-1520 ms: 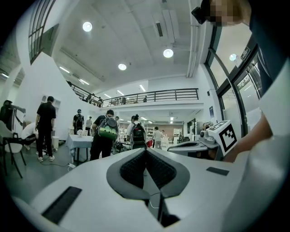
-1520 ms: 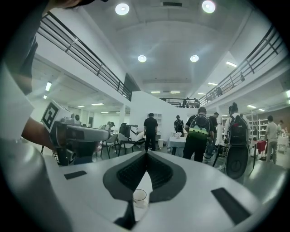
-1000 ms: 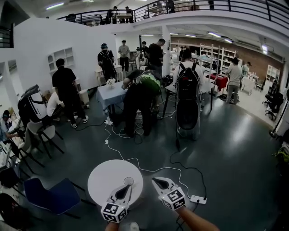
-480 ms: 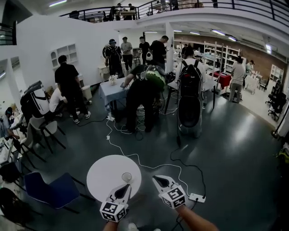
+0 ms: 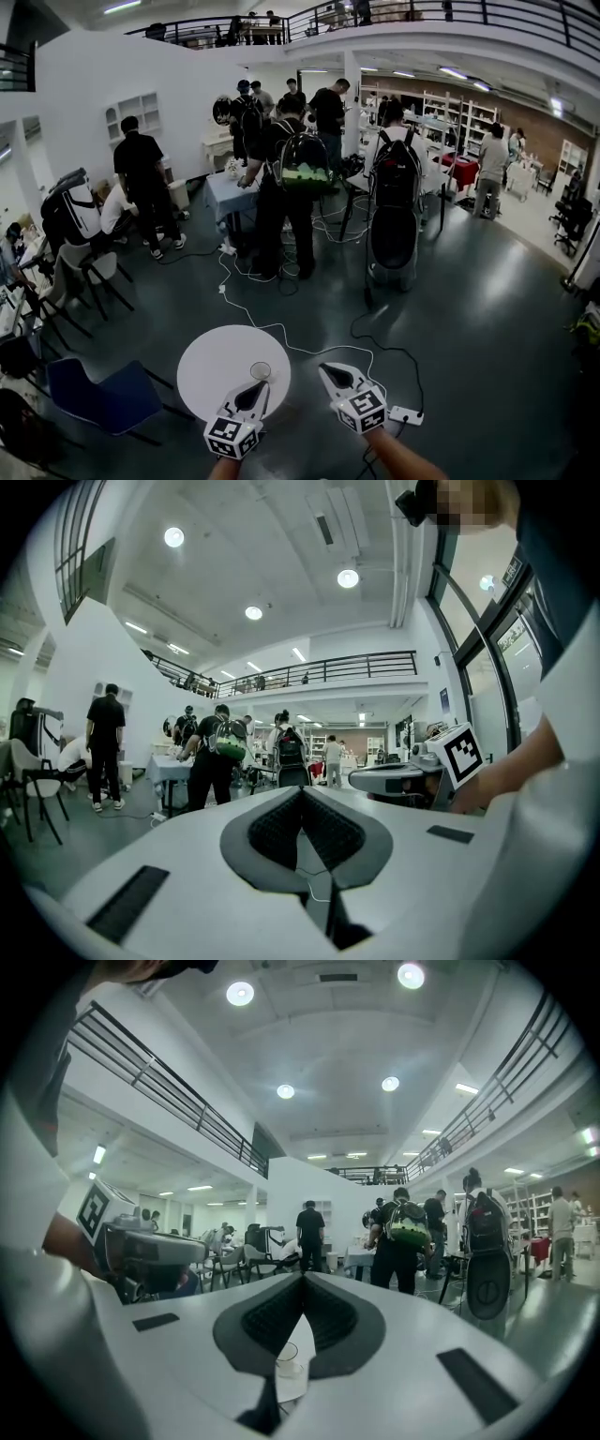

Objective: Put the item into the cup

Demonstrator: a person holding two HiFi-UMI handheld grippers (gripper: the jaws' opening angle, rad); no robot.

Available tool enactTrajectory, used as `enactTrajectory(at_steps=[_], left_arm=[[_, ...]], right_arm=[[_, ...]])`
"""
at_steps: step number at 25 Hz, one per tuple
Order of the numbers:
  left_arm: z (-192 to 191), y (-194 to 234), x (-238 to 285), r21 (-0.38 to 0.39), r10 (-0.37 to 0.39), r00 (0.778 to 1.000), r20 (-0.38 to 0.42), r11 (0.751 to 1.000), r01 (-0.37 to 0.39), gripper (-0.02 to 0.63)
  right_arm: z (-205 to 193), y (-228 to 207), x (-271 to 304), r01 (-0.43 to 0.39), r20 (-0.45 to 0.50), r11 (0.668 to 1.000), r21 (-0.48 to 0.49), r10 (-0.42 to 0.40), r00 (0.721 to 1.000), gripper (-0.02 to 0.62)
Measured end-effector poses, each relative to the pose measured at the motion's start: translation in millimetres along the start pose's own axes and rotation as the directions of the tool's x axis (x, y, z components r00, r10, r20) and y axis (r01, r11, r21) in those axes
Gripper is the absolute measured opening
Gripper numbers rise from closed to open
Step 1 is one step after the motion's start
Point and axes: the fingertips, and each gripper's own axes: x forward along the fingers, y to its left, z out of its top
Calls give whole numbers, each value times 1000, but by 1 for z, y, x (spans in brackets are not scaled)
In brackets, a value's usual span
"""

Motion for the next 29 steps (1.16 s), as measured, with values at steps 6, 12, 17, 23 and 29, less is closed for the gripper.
enactTrajectory(at_steps=[6,12,17,23,29], left_arm=[[4,11,-12,1,-5,1000,3,1000,5,15],[3,20,-30,1,-10,1000,-6,1000,10,15],[6,26,-45,2,-14,1000,-2,1000,14,15],[16,23,-68,5,-13,1000,4,1000,13,15],[13,29,-78,10,-13,1000,-5,1000,13,15]], right_arm=[[9,14,7,17,16,1000,-2,-17,1000,15],[13,37,12,15,12,1000,5,-15,1000,15],[14,54,14,15,7,1000,6,-15,1000,15],[25,75,3,14,12,1000,7,-14,1000,15],[24,85,1,19,1,1000,4,-19,1000,15]])
